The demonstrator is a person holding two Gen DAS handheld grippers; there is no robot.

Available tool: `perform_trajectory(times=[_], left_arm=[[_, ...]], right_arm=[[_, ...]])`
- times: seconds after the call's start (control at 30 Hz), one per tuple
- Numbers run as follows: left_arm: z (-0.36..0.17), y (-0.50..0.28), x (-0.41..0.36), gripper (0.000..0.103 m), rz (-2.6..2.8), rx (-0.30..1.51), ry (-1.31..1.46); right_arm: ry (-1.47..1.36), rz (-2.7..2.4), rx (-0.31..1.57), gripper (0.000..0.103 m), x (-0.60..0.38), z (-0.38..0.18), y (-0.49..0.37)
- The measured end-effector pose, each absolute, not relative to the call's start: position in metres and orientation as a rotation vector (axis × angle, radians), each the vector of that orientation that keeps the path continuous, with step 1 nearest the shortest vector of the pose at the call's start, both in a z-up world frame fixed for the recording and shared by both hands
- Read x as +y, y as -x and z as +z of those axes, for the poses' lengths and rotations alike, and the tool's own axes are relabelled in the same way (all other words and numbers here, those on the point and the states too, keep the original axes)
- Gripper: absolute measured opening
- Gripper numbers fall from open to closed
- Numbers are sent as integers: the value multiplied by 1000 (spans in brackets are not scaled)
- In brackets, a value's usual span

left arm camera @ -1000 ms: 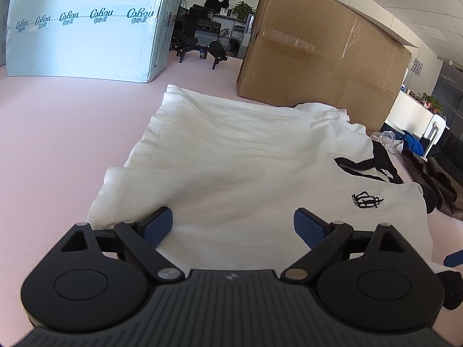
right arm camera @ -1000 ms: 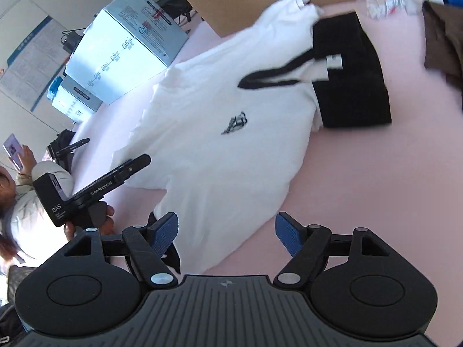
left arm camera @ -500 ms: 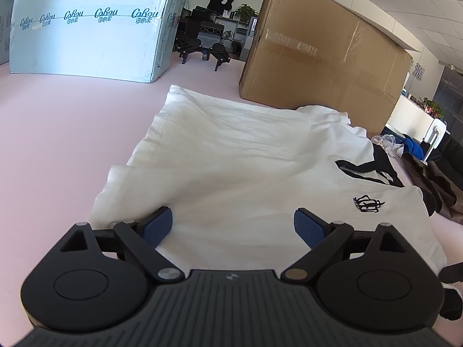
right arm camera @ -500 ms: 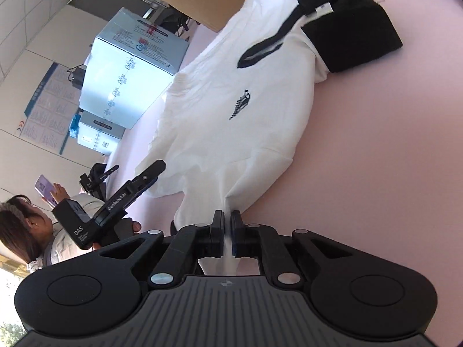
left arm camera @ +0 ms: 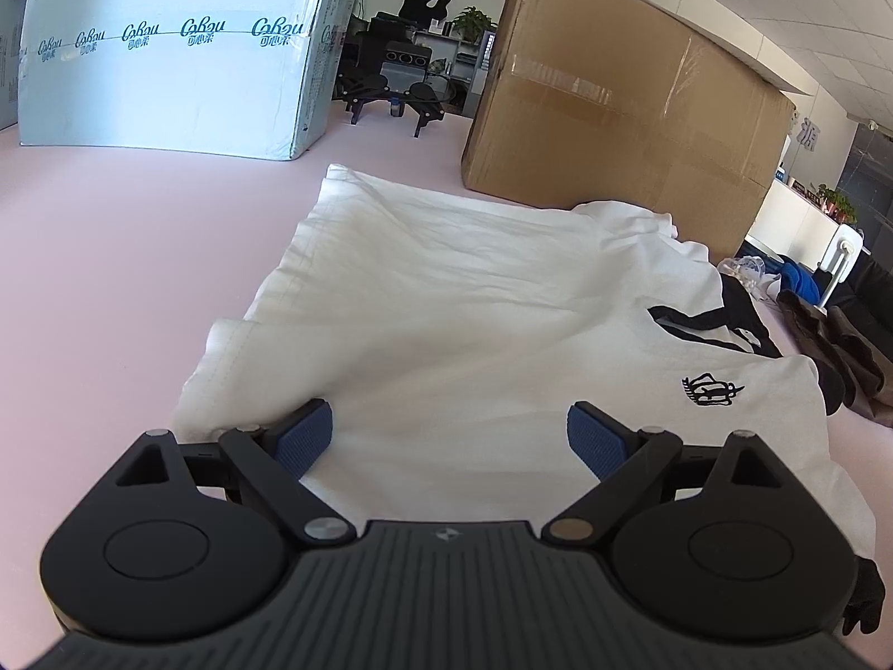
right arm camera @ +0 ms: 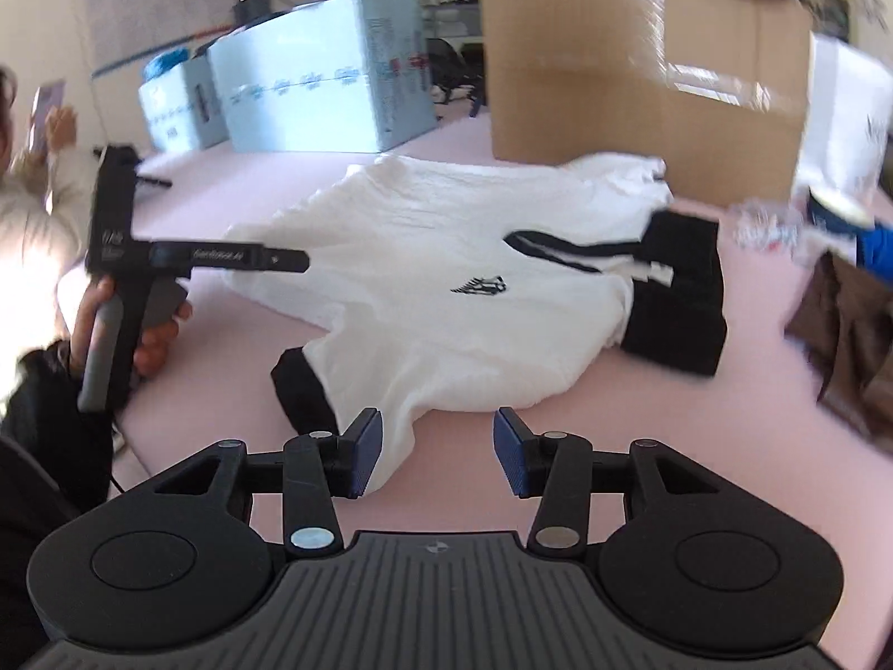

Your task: Fold clothes

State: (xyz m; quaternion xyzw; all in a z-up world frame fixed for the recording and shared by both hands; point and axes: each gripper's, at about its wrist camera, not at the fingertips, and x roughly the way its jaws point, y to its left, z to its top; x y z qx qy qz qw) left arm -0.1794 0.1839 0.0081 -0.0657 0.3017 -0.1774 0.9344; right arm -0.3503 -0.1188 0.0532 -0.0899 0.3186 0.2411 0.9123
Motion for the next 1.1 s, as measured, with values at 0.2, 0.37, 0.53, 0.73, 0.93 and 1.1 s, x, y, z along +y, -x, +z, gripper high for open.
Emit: perform_trajectory(times=[0.2, 0.37, 0.53, 0.73, 0.93, 1.1], left_arm=[[8, 179, 188, 91, -372, 616, 164], [8, 180, 188, 91, -371, 615, 162], [8, 180, 190, 91, -375, 614, 174], [8, 180, 190, 91, -375, 613, 176], [8, 180, 190, 91, -375, 613, 175], [8, 178, 193, 91, -381, 613, 196]], right_arm=[[650, 573, 633, 38, -80, 36, 364], [1013, 585, 598, 38, -63, 9, 365], [1181, 599, 523, 38, -51, -7, 364], [1367, 542, 425, 6, -43, -40, 363], [1036, 750, 428, 6, -80, 33, 345], [644, 812, 488, 6, -122, 98, 277]])
